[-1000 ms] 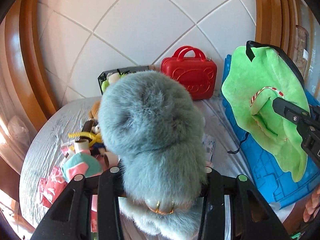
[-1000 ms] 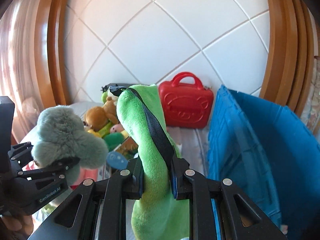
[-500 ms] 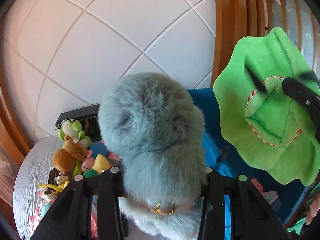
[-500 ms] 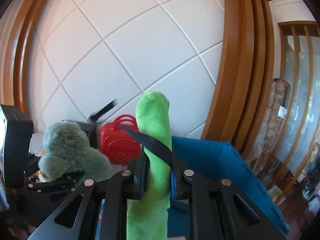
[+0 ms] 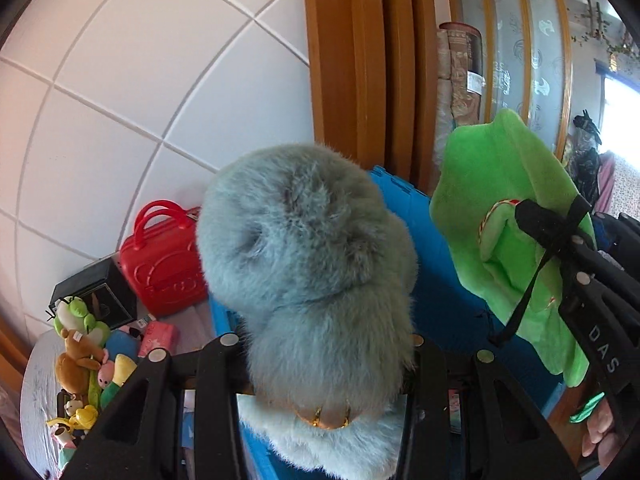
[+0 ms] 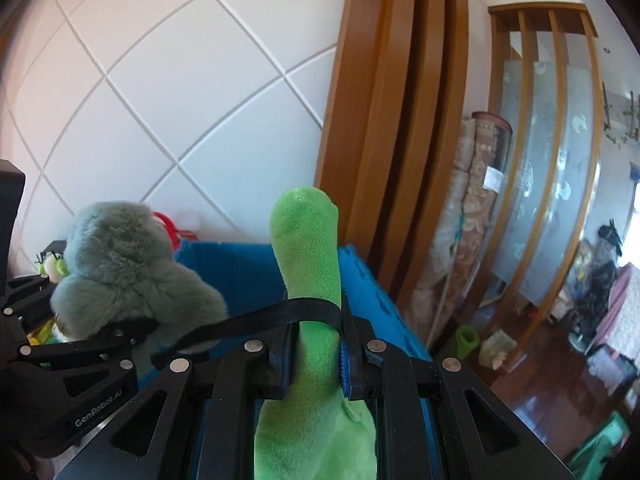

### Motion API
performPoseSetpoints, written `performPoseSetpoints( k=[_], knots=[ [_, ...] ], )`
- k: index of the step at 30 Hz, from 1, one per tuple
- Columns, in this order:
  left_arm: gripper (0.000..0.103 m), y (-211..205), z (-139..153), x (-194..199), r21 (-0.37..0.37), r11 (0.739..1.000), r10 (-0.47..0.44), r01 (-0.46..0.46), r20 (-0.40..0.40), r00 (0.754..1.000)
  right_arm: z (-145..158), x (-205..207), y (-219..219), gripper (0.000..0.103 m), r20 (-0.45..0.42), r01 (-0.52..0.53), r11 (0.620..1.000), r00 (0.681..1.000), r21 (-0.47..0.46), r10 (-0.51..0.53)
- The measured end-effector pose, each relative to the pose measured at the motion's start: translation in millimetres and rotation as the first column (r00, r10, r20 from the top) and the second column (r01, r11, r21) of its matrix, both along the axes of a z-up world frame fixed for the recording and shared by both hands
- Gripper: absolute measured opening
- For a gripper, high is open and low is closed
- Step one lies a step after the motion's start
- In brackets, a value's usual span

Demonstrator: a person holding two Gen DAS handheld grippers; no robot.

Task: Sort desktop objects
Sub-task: 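Lift the bunny and bib and carry both over the blue crate, then open both grippers to drop the bunny and bib into the crate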

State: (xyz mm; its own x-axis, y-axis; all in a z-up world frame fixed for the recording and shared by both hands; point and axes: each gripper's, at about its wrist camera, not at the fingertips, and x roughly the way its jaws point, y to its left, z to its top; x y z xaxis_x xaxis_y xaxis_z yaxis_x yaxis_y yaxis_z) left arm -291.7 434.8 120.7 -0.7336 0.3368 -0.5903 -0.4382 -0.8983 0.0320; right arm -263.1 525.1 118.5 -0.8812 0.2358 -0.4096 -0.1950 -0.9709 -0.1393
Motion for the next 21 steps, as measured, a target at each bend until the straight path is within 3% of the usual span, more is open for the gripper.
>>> performPoseSetpoints(
  k=[5, 11, 14, 17, 18, 19, 20, 21],
  knots=[
    [0.04, 41, -24, -2, -0.051, 0.999, -0.011, 0.015, 0.072, 0.997, -17, 2, 26, 0.017, 0.047, 0.021, 0.999, 0.999, -0.041, -0.019],
    [0.04, 56, -52, -14, -0.1, 0.995, 0.005, 0.014, 0.185, 0.983, -25, -4, 37, 0.017, 0.071, 0.002, 0.997, 0.997, -0.079, 0.004],
    [0.049, 50, -61, -16, -0.124, 0.992, 0.025, 0.003, 0.222, 0.975, -30, -10, 38, 0.017, 0.082, -0.011, 0.995, 0.996, -0.096, 0.019],
    [0.071, 48, -63, -14, -0.14, 0.99, 0.031, -0.001, 0.207, 0.978, -34, -15, 40, 0.019, 0.099, -0.012, 0.994, 0.995, -0.108, 0.023],
    [0.077, 47, -62, -12, -0.148, 0.989, 0.033, -0.004, 0.192, 0.981, -36, -17, 41, 0.023, 0.108, -0.004, 0.994, 0.994, -0.108, 0.016],
    [0.078, 47, -61, -10, -0.154, 0.988, 0.033, -0.005, 0.179, 0.983, -38, -18, 41, 0.029, 0.115, 0.002, 0.994, 0.993, -0.112, 0.011],
    [0.078, 45, -60, -9, -0.16, 0.987, 0.035, -0.007, 0.172, 0.985, -39, -19, 42, 0.048, 0.121, 0.011, 0.993, 0.993, -0.117, 0.003],
    [0.078, 43, -60, -9, -0.161, 0.987, 0.037, -0.009, 0.17, 0.985, -41, -20, 43, 0.074, 0.124, 0.021, 0.992, 0.992, -0.121, -0.005]
  ],
)
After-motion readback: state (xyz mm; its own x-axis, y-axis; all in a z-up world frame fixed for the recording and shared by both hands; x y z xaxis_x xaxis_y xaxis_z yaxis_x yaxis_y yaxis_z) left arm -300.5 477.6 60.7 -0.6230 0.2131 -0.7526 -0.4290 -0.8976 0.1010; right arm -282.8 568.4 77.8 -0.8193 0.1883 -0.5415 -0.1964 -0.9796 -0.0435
